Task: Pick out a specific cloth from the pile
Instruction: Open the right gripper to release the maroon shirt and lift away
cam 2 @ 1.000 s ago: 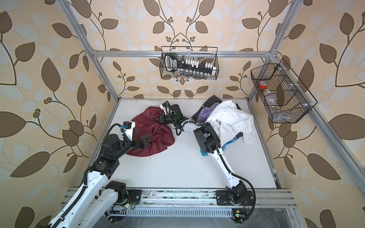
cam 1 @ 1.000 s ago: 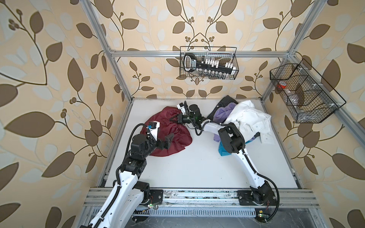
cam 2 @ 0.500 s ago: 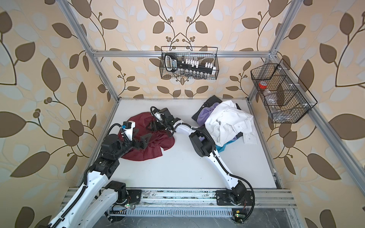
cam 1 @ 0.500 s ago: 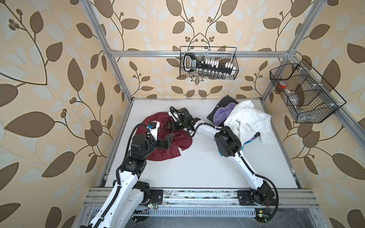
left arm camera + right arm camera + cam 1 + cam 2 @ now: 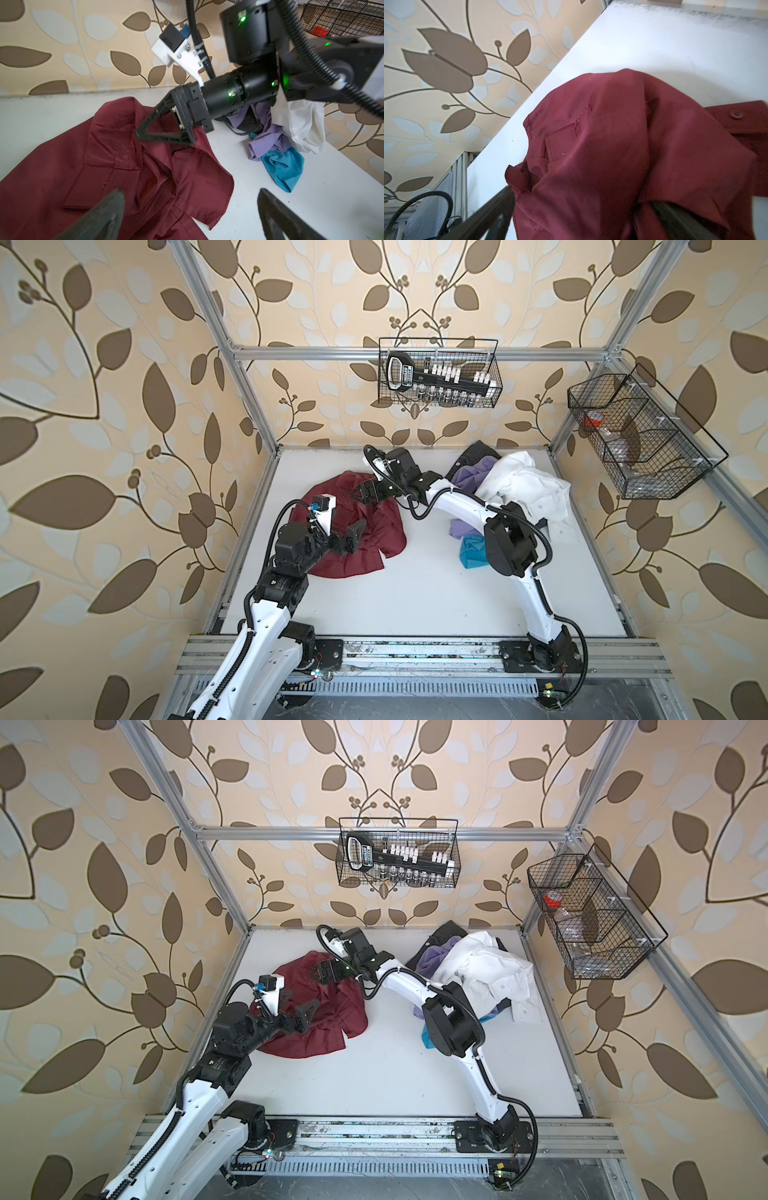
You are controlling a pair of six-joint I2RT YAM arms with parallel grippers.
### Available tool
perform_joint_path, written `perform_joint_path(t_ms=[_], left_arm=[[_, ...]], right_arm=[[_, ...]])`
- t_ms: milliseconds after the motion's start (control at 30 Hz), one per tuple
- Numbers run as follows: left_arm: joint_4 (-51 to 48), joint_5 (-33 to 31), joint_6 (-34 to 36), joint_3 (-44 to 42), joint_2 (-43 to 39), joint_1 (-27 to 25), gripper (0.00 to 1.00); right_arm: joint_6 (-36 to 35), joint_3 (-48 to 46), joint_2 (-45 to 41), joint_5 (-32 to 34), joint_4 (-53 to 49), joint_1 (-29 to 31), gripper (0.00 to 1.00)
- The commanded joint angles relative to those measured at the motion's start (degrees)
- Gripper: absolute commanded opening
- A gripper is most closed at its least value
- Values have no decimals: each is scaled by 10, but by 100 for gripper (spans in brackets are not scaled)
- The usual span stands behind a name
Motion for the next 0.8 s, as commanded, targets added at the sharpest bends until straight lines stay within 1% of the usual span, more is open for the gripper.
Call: perform_joint_path(t_ms=[0,67,167,267,367,467,600,700,767], left_arm=[[17,-4,0,0,-1,-5,99],[17,-2,1,1,1,-5,99],[15,2,-1,5,4,-5,99],[12,2,-5,5,3,-5,99],[14,0,-5,2,3,-5,99],[12,-16,-4,2,12,-5,99],[23,2,-9,4,23,-5,99],[41,4,-12,-5,27,-5,99],[57,-12,-19,-14,32,-5,99]], right_arm=[[-47,0,-28,93,-103,0,100],[-62,-16,-51,117,-129,0,100],[-77,-44,-79,114,-141,0,99],[-86,-35,-81,113,-161,0,100],[-87,-20,-81,97,-159,1,100],[-78,7,-81,26,-148,1,99],[-42,44,-80,-78,-115,0,100],[13,50,-84,-174,-57,-8,100],[45,49,-85,-205,-28,-13,100]])
